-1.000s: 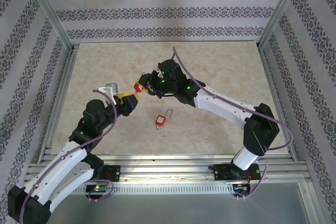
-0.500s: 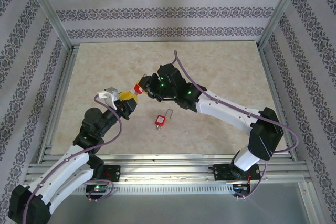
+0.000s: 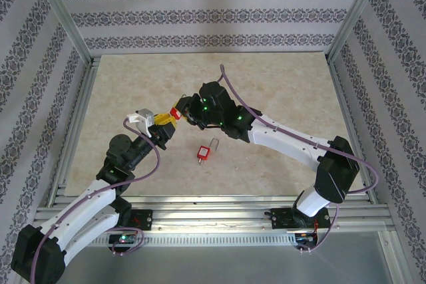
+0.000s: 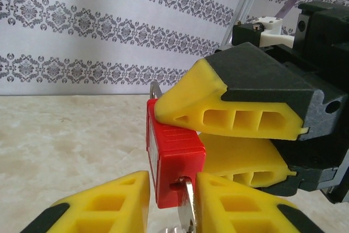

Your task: Unlock with the key

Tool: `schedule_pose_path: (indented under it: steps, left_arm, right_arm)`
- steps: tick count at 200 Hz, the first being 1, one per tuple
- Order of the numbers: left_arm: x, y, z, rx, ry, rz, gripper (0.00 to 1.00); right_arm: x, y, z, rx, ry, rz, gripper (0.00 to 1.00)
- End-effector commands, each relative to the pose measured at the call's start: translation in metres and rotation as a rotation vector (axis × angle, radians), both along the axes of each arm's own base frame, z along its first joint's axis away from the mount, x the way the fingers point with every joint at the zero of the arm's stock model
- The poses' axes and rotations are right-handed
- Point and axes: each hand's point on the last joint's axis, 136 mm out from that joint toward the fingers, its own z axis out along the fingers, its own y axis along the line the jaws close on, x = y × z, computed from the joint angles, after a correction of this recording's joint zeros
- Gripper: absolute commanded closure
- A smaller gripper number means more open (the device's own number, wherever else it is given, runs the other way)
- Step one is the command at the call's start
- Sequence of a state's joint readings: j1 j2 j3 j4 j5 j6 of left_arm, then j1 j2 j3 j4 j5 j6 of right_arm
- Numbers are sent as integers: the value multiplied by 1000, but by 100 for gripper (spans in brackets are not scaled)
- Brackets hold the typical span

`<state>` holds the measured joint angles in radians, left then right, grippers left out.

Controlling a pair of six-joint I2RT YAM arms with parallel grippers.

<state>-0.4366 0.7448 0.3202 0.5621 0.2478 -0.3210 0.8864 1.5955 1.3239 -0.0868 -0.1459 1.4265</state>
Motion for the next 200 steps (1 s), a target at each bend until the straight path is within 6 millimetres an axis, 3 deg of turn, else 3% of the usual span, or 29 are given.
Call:
schedule_pose_path:
  steps: [1, 69, 140, 200]
  left_arm:
    - [-3, -1, 15, -25, -54, -16, 76]
    - [-4, -7, 8, -37, -5, -55, 100]
    - [-5, -9, 8, -14, 21, -65, 100]
    - [-16, -28, -8, 319, 3, -114, 100]
  right_arm:
    - [0, 4, 24, 37, -49, 3, 100]
    - [1, 6, 20, 32, -44, 7, 100]
    - [3, 7, 15, 33, -26, 8, 100]
    - [9, 4, 11, 42, 3, 14, 100]
